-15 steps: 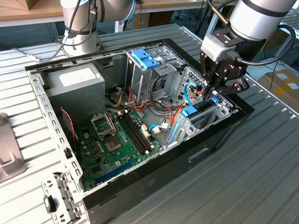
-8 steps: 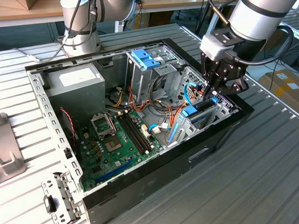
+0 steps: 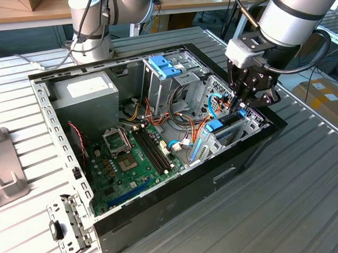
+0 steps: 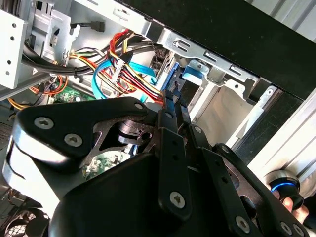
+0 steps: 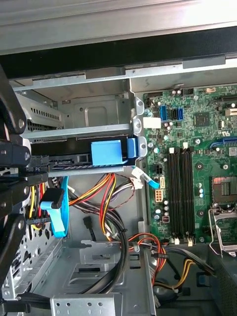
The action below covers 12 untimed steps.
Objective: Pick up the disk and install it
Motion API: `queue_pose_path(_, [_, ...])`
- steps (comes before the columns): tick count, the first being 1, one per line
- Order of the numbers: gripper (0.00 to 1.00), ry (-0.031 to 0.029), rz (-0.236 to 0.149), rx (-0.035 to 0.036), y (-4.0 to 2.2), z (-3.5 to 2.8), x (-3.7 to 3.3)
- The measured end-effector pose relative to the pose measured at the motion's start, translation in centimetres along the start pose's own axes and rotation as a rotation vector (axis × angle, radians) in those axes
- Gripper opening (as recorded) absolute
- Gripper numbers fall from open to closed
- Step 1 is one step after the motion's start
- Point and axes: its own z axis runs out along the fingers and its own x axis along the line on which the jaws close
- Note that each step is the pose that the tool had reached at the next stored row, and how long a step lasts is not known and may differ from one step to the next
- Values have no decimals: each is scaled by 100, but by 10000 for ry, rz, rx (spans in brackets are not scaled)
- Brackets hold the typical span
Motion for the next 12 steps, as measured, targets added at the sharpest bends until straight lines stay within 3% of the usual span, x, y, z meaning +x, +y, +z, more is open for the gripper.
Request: queue_pose_path(12, [17, -5, 1, -1, 8, 22, 3])
